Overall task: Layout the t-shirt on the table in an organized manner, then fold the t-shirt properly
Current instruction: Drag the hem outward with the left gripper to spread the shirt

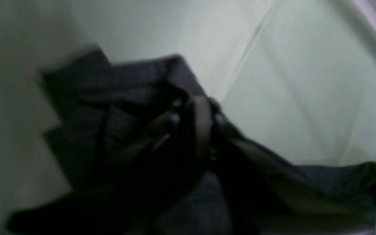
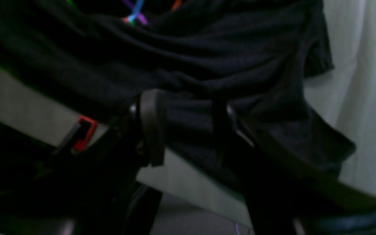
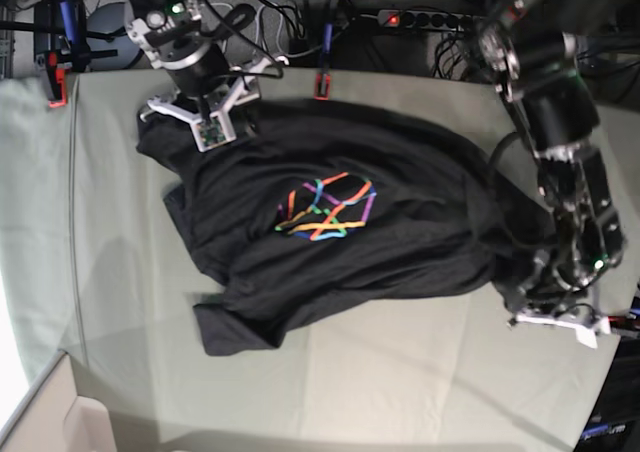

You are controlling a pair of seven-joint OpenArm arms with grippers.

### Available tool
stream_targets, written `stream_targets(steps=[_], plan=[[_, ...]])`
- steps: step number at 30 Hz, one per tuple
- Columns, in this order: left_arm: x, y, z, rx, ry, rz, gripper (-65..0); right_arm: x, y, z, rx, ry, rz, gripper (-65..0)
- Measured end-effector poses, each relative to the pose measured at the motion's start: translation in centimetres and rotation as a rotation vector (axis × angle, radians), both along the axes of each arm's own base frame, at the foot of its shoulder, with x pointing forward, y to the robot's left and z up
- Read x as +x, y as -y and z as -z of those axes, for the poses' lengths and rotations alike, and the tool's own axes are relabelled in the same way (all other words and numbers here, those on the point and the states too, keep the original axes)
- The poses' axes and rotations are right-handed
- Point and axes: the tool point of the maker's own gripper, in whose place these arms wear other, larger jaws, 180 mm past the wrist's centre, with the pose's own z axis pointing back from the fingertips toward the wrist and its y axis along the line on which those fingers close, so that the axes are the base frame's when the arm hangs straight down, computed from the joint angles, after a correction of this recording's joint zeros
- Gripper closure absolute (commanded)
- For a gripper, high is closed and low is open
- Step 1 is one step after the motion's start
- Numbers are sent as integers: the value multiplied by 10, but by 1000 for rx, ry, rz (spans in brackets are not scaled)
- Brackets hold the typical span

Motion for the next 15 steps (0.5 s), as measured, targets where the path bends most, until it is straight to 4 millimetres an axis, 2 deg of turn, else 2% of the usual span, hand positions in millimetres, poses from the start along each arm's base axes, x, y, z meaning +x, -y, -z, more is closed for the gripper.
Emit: stream_targets(steps=[2,5,8,11,13,15], plan=[[3,6,14,-33,-38,6,-251,-1,-4,-1,19,3,10,-236],[1,12,26,-59,-71,14,-341,-13,-6,4,19,-28,8,-236],[-3,9,22,-48,-66,16,-342,-13,-7,5,24,-33,13,-236],[-8,-3,-4,15,20,8,-342,-11,-8,3,28,-22,13,-236],[-23,-23,-12,60,47,-16,-342,-12,-9,3,30,-25,13,-236],[-47,-55,-1,89,23,-98,-342,-15,-8,5,29,-32,12,-236]])
